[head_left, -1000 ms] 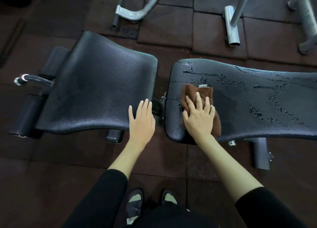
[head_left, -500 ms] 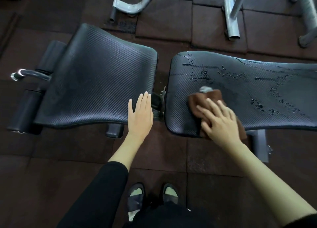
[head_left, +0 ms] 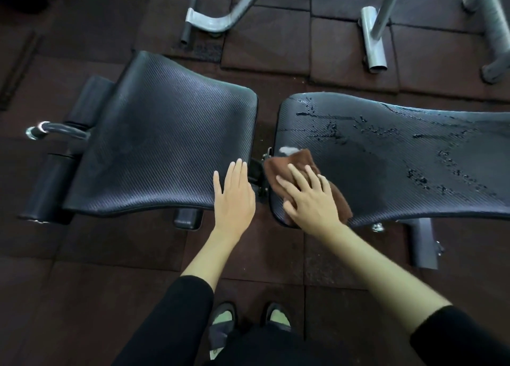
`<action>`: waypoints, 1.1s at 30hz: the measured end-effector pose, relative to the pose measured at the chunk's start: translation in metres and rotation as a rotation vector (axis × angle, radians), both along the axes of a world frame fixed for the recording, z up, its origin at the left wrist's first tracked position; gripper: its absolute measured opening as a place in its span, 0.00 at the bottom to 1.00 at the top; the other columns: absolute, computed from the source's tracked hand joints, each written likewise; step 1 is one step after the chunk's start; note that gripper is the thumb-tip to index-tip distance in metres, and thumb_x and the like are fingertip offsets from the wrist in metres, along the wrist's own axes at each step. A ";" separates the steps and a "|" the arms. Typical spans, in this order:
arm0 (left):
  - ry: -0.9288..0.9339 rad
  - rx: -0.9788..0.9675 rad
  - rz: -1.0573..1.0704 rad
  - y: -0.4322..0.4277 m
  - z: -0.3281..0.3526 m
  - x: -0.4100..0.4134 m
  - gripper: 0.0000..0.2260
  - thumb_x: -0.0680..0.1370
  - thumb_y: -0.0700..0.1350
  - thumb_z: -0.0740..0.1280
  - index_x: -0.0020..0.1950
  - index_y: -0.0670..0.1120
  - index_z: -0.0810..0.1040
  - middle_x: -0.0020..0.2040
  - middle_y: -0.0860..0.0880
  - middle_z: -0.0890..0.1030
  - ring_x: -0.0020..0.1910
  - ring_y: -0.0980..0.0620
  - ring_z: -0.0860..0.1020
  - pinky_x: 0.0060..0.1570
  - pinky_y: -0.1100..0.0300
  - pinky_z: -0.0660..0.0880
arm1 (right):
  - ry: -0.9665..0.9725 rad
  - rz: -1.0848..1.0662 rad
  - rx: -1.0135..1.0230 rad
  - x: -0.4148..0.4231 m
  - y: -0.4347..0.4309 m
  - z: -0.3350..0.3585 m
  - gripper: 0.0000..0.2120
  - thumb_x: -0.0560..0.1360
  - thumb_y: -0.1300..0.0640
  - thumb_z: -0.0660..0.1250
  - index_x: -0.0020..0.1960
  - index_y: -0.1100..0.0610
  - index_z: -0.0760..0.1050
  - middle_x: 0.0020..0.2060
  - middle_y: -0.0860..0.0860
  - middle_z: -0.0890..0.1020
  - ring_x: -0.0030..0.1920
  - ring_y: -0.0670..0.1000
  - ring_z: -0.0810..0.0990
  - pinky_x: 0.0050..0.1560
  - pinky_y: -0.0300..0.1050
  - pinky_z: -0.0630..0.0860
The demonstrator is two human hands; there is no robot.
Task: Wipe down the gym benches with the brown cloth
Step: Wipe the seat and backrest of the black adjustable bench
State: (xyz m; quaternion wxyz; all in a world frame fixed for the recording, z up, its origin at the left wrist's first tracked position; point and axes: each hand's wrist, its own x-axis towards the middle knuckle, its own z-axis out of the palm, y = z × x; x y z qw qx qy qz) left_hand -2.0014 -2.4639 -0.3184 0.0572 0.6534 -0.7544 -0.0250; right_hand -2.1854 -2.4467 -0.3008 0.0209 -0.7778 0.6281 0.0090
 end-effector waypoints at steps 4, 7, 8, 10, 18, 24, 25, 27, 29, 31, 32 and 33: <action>0.100 0.019 -0.036 0.018 0.002 -0.015 0.23 0.79 0.45 0.50 0.73 0.39 0.65 0.72 0.43 0.67 0.73 0.47 0.63 0.71 0.47 0.54 | 0.033 0.298 0.117 -0.033 -0.029 0.008 0.27 0.71 0.42 0.52 0.68 0.43 0.71 0.71 0.50 0.70 0.70 0.60 0.68 0.66 0.59 0.66; 0.275 0.083 -0.024 0.035 -0.002 -0.036 0.23 0.80 0.46 0.50 0.73 0.37 0.63 0.73 0.42 0.65 0.74 0.46 0.61 0.73 0.49 0.51 | 0.042 0.316 0.140 -0.039 -0.064 0.010 0.27 0.71 0.42 0.51 0.68 0.43 0.71 0.71 0.50 0.70 0.71 0.60 0.67 0.67 0.59 0.64; 0.314 0.106 -0.015 0.039 -0.004 -0.043 0.24 0.81 0.47 0.49 0.74 0.37 0.61 0.74 0.41 0.64 0.74 0.46 0.60 0.74 0.49 0.51 | 0.038 0.284 0.157 -0.039 -0.077 0.011 0.28 0.71 0.42 0.50 0.69 0.42 0.70 0.72 0.50 0.69 0.72 0.59 0.65 0.68 0.59 0.62; 0.386 0.148 0.017 0.043 -0.008 -0.057 0.25 0.81 0.49 0.48 0.75 0.37 0.58 0.75 0.41 0.61 0.75 0.47 0.58 0.74 0.51 0.51 | 0.018 0.199 0.178 -0.035 -0.101 0.012 0.31 0.70 0.40 0.46 0.70 0.42 0.68 0.73 0.49 0.66 0.74 0.59 0.61 0.70 0.58 0.57; 0.476 0.203 0.124 0.049 -0.011 -0.080 0.31 0.80 0.56 0.34 0.77 0.39 0.51 0.77 0.43 0.57 0.76 0.50 0.55 0.73 0.52 0.48 | -0.009 0.179 0.145 -0.018 -0.109 0.007 0.28 0.72 0.43 0.48 0.69 0.45 0.71 0.73 0.51 0.67 0.73 0.61 0.61 0.69 0.60 0.57; 0.446 0.214 0.116 0.046 -0.013 -0.079 0.28 0.81 0.53 0.41 0.77 0.39 0.51 0.77 0.44 0.55 0.76 0.50 0.54 0.74 0.50 0.47 | 0.020 0.474 0.147 -0.034 -0.090 0.004 0.25 0.72 0.44 0.52 0.66 0.44 0.74 0.70 0.50 0.72 0.69 0.60 0.69 0.66 0.60 0.66; 0.449 0.219 0.109 0.045 -0.012 -0.080 0.28 0.81 0.53 0.39 0.77 0.39 0.50 0.77 0.44 0.55 0.76 0.50 0.53 0.74 0.50 0.48 | 0.034 0.503 0.156 -0.038 -0.093 0.005 0.25 0.72 0.43 0.52 0.67 0.44 0.73 0.70 0.50 0.71 0.70 0.59 0.69 0.66 0.59 0.66; 0.454 0.218 0.099 0.038 -0.010 -0.084 0.28 0.81 0.54 0.39 0.77 0.40 0.50 0.77 0.44 0.54 0.76 0.50 0.52 0.74 0.51 0.47 | 0.052 0.551 0.163 -0.044 -0.105 0.006 0.25 0.72 0.43 0.52 0.68 0.43 0.72 0.70 0.50 0.71 0.70 0.59 0.69 0.67 0.58 0.65; 0.461 0.206 0.095 0.026 -0.008 -0.089 0.28 0.81 0.53 0.42 0.77 0.39 0.50 0.77 0.44 0.54 0.76 0.50 0.52 0.74 0.52 0.45 | 0.069 0.543 0.177 -0.048 -0.125 0.008 0.26 0.72 0.43 0.51 0.68 0.43 0.72 0.70 0.50 0.71 0.70 0.59 0.68 0.67 0.57 0.64; 0.473 0.195 0.081 0.011 -0.006 -0.095 0.28 0.80 0.52 0.44 0.77 0.39 0.52 0.77 0.43 0.55 0.76 0.49 0.52 0.73 0.52 0.45 | 0.088 0.469 0.192 -0.051 -0.152 0.009 0.28 0.72 0.41 0.49 0.69 0.43 0.70 0.71 0.49 0.69 0.71 0.59 0.66 0.68 0.57 0.62; 0.480 0.191 0.074 0.003 -0.005 -0.097 0.28 0.80 0.52 0.44 0.77 0.39 0.52 0.77 0.43 0.55 0.76 0.49 0.52 0.73 0.53 0.45 | 0.084 0.415 0.193 -0.053 -0.167 0.010 0.29 0.71 0.40 0.47 0.69 0.43 0.70 0.72 0.49 0.68 0.71 0.59 0.65 0.68 0.58 0.62; 0.484 0.185 0.068 -0.004 -0.005 -0.100 0.28 0.80 0.52 0.44 0.77 0.39 0.53 0.77 0.43 0.55 0.76 0.49 0.52 0.73 0.53 0.45 | 0.068 0.361 0.188 -0.054 -0.182 0.010 0.30 0.71 0.40 0.46 0.69 0.43 0.70 0.72 0.49 0.68 0.72 0.59 0.64 0.68 0.58 0.61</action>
